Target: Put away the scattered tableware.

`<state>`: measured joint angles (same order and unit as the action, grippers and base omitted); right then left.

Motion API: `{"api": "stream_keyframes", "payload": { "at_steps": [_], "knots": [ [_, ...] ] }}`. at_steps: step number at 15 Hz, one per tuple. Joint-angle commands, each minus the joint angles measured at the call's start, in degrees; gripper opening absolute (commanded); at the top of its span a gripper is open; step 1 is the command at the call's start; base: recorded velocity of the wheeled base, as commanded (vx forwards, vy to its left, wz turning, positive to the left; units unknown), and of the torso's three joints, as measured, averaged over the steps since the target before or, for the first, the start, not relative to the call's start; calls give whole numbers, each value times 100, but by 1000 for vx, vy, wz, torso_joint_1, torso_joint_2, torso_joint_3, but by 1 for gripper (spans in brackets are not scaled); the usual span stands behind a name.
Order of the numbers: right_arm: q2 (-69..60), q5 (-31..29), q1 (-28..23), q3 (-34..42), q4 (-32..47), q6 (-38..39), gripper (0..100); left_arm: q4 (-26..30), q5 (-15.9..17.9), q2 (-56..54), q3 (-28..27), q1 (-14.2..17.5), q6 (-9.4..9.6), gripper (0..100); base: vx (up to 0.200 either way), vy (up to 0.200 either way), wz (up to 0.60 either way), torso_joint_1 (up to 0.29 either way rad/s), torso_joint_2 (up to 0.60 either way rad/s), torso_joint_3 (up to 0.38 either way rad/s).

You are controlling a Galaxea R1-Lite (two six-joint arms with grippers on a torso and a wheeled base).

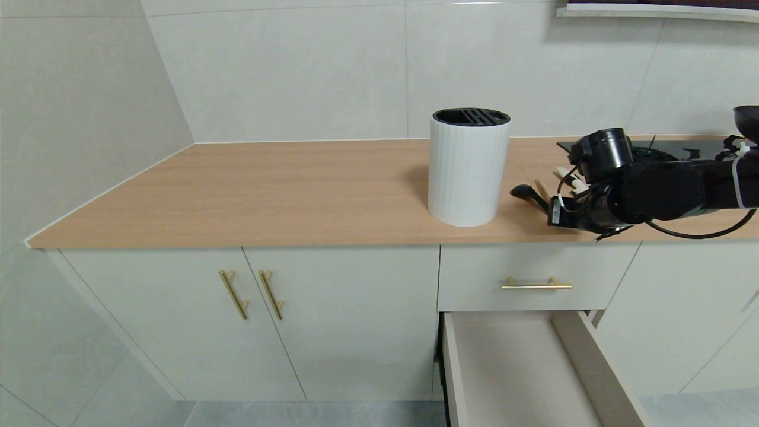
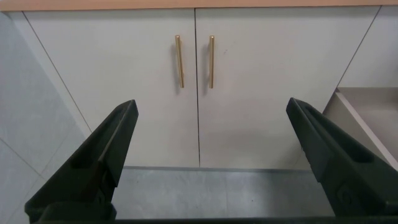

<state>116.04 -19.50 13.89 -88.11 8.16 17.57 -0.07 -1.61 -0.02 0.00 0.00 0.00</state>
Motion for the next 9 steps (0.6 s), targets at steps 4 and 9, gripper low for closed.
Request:
{"api": "stream_keyframes", "payload": {
  "at_steps": [4, 9],
  "knots": [
    [-565, 34, 44, 242, 19, 1, 0, -1, -6, 2, 0, 0, 0, 100, 0, 0, 0, 0, 0, 0],
    [-2578, 474, 361, 1147, 916, 28, 0, -1, -6, 2, 0, 0, 0, 100, 0, 0, 0, 0, 0, 0]
  ]
}}
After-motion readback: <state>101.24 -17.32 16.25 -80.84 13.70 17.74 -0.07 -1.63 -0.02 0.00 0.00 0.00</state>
